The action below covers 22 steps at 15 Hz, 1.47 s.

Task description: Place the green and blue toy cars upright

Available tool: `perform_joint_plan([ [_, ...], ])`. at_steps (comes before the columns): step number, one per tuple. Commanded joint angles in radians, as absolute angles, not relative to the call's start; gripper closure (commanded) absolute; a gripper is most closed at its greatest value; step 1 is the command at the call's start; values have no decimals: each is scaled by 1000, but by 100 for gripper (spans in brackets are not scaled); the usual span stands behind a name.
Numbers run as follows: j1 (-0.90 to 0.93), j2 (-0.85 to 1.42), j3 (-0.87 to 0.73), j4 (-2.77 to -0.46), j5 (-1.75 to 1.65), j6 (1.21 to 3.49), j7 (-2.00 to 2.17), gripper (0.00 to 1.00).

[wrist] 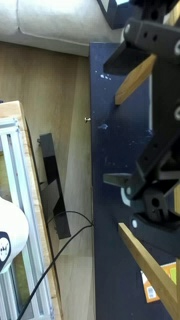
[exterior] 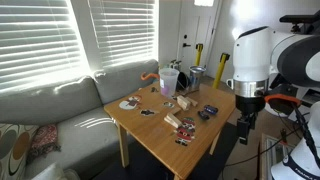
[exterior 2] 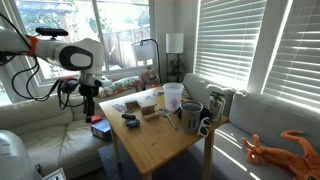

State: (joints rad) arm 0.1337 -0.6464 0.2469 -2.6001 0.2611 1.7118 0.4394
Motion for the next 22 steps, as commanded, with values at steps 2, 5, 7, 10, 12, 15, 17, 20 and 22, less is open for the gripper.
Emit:
perform_joint_plan([
  [2,127,-647,252,-2598,263,1708,436,0],
  [5,102,-651,268,-2596,245,1718,497,0],
  [7,66,-660,287,-2599,222,1760,593,0],
  [10,30,-667,307,-2604,180,1842,693,0],
  [12,9,-660,326,-2604,135,1895,770,0],
  [15,-12,-639,353,-2601,57,1940,881,0],
  [17,-11,-627,359,-2596,17,1938,926,0],
  [20,-27,-622,395,-2598,-116,1966,1005,0],
  [22,16,-625,346,-2599,-86,1940,975,0],
])
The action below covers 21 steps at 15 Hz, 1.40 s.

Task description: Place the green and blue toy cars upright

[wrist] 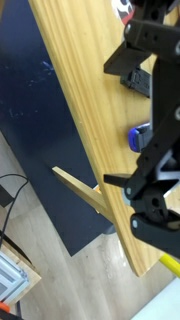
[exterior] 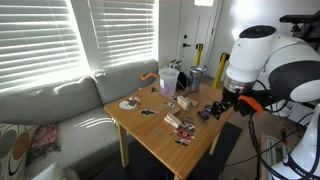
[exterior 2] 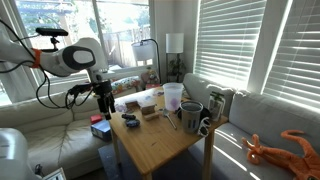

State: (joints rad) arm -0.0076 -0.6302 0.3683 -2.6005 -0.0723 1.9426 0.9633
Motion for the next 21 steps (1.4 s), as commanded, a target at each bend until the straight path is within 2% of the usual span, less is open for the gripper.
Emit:
perform_joint_plan([
  [1,14,-623,353,-2599,-100,1944,987,0],
  [10,4,-615,365,-2597,-118,1947,1010,0],
  [21,-2,-508,361,-2593,-221,2115,1127,0],
])
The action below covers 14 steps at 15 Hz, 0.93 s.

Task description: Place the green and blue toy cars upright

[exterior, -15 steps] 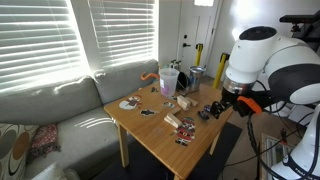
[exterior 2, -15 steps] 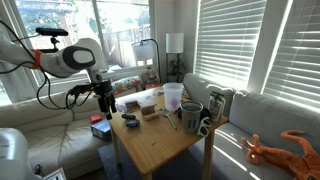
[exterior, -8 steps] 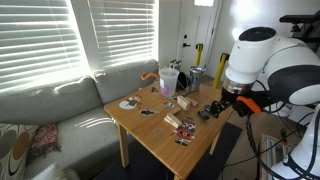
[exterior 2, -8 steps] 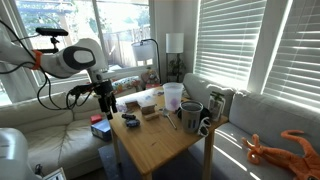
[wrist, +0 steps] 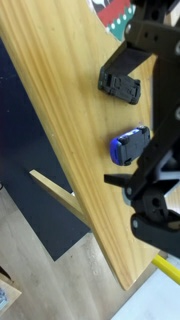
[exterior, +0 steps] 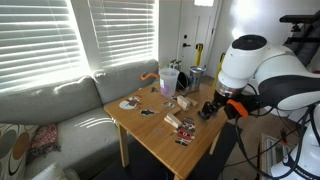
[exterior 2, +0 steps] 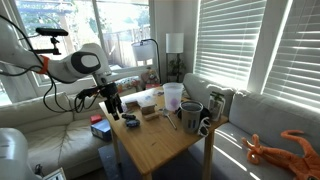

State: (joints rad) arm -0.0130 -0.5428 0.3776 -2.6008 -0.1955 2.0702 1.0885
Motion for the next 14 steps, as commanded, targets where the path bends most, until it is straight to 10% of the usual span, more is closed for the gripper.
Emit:
perform_joint_plan([
  [1,2,-508,355,-2597,-220,2137,1126,0],
  [14,11,-441,316,-2606,-194,2279,1094,0],
])
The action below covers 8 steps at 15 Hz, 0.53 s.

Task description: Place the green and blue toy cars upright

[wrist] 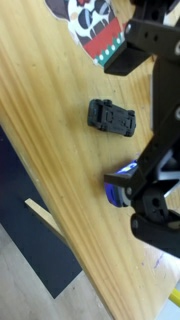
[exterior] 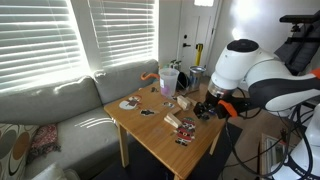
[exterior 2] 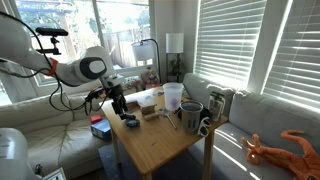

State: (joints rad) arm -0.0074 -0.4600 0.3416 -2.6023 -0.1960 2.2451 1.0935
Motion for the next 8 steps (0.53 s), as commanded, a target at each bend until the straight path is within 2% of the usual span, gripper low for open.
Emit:
perform_joint_plan([
  [1,14,-438,312,-2606,-190,2282,1090,0],
  [8,40,-449,281,-2609,-155,2271,1067,0],
])
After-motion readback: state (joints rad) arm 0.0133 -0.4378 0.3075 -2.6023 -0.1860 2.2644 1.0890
